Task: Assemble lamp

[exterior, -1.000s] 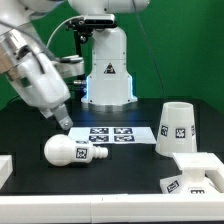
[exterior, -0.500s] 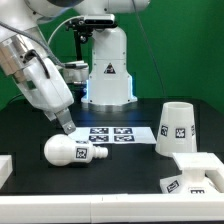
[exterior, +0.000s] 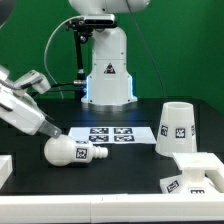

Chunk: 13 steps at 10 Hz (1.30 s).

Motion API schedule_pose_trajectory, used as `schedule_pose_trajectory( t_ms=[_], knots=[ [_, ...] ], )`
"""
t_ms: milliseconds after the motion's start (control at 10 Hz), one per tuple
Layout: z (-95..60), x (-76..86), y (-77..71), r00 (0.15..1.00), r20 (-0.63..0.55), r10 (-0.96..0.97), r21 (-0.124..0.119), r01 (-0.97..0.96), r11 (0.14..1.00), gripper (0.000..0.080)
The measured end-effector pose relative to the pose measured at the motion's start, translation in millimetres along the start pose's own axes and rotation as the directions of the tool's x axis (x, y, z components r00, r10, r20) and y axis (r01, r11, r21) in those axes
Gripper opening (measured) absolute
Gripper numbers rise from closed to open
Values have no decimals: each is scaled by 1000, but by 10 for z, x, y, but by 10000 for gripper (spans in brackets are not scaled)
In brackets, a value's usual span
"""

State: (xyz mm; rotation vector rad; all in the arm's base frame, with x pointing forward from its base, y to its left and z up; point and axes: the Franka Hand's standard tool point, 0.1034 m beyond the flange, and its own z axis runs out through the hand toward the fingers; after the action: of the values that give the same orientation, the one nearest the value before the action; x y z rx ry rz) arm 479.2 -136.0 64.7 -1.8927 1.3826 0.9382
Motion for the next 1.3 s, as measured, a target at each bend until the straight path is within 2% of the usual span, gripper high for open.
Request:
schedule_pose_trajectory(
  t_ms=[100,200,300,500,800,1100,1300],
  knots=[
    [-3,32,35,998,59,9,-10,-8,1000,699],
    [-3,82,23,999,47,12,-7,-12,1000,699],
    [67,111,50,995,77,57,16,-59,998,699],
    [162,192,59,992,77,95,2,-96,995,699],
    [272,305,60,993,56,107,-4,-107,994,699],
    [416,301,-21,992,41,115,-15,-115,993,699],
    [437,302,-45,993,34,117,-18,-117,993,699]
  ],
)
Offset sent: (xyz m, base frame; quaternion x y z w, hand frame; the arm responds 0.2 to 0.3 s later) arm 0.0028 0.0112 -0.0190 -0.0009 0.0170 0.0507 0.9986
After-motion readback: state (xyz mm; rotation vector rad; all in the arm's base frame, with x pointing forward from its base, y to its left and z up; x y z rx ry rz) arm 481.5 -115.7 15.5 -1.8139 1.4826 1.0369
